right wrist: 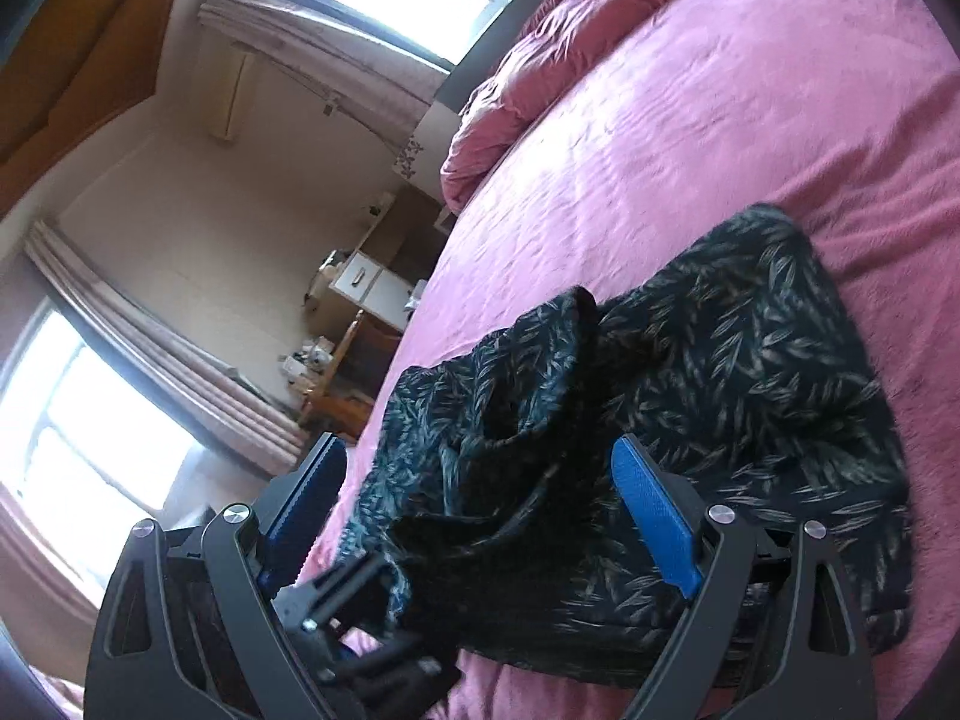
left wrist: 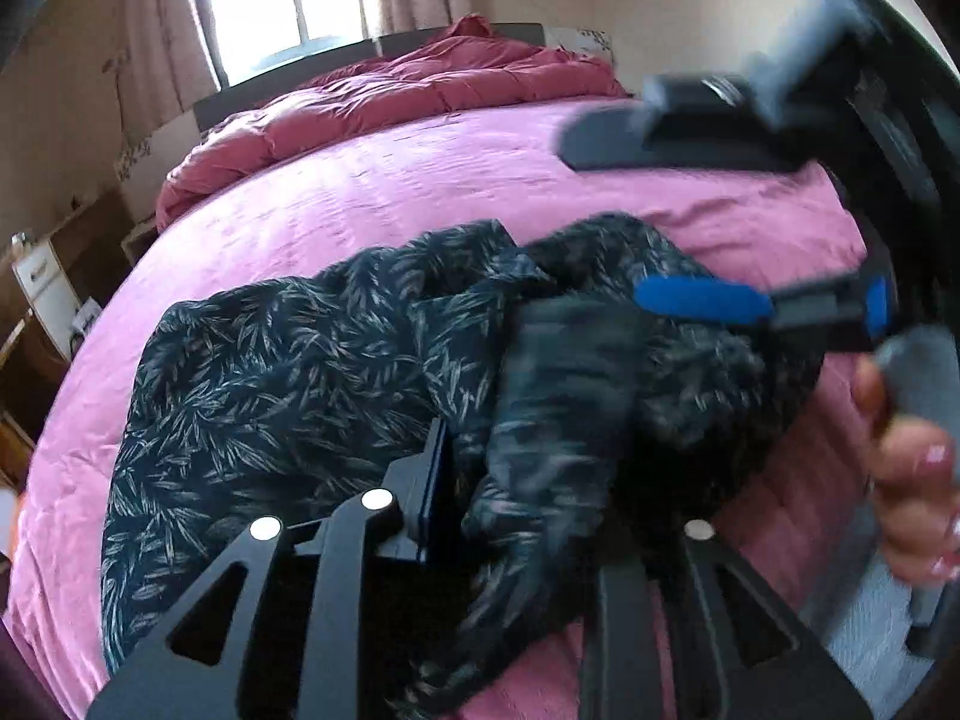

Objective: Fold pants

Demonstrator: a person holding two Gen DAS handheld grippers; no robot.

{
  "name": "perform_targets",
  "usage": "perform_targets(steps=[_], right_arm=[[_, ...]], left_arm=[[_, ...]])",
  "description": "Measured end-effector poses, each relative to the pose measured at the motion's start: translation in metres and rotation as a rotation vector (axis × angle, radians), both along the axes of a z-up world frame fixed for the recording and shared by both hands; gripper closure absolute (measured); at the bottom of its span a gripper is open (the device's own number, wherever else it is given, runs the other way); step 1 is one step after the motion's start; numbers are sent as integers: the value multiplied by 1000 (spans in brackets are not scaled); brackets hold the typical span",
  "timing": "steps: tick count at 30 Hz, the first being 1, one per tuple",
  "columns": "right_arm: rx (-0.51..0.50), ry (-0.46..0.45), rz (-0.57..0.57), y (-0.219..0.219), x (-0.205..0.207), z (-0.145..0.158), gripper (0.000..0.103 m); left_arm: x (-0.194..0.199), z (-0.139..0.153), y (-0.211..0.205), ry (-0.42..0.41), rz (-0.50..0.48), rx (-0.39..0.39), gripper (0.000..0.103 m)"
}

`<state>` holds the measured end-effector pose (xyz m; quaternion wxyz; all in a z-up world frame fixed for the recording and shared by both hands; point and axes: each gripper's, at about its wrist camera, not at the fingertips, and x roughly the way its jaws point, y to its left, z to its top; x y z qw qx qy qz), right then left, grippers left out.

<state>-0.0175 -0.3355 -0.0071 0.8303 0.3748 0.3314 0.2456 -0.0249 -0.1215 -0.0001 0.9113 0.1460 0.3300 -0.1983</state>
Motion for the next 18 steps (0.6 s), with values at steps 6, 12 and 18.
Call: perform_targets(steps=[6,12,18], right_arm=[[-20,11,22,5,1,1,14],[-85,37,65,20,1,-3,14],[-80,75,70,26,4,-9,14]], left_arm=[[-52,30,15,-59,-117,-105,37],[-59,54,93,-145,69,-139,27],[-62,44,166,-152,208,-166,17]])
